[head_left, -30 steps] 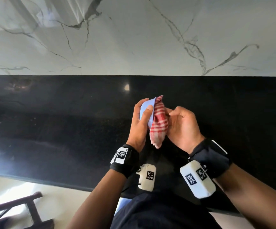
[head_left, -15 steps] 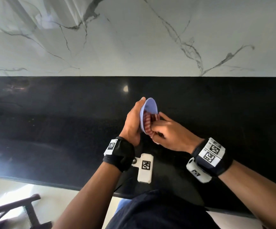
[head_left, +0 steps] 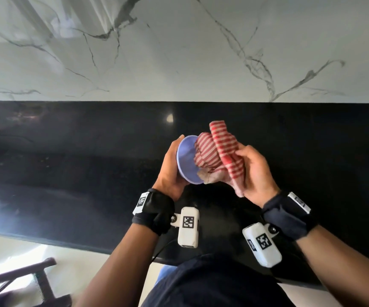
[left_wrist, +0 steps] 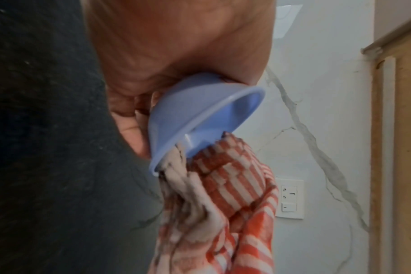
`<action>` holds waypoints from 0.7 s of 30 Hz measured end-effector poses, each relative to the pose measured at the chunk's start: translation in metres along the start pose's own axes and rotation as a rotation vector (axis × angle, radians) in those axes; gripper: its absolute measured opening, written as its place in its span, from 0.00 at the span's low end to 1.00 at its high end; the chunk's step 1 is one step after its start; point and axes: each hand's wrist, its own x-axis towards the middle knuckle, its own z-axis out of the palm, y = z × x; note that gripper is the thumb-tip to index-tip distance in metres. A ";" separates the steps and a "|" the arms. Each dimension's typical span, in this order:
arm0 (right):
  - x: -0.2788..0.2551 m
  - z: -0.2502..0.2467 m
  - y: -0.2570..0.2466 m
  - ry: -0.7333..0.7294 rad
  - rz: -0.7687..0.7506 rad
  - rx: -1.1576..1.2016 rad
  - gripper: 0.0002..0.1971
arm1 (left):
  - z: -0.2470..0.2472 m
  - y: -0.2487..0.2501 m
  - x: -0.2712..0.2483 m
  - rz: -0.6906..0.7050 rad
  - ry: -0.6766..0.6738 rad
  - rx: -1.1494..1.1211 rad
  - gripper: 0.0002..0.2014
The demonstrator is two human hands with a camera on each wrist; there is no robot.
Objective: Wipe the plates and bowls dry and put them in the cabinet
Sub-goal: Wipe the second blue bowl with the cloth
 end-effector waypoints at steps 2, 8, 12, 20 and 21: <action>-0.004 -0.003 -0.002 -0.065 0.092 0.096 0.24 | -0.003 -0.003 0.000 -0.023 -0.027 -0.018 0.27; -0.001 -0.014 0.001 -0.034 0.049 -0.018 0.31 | -0.002 0.000 0.003 -0.040 -0.003 0.045 0.24; -0.002 -0.013 -0.004 0.172 -0.023 -0.214 0.25 | -0.004 0.002 0.003 -0.026 0.029 0.076 0.22; -0.003 0.000 -0.015 0.309 -0.161 -0.531 0.22 | -0.011 -0.003 0.003 -0.038 0.033 0.077 0.24; -0.006 0.004 -0.019 0.297 -0.209 -0.582 0.24 | -0.012 -0.003 0.003 -0.048 0.041 0.086 0.24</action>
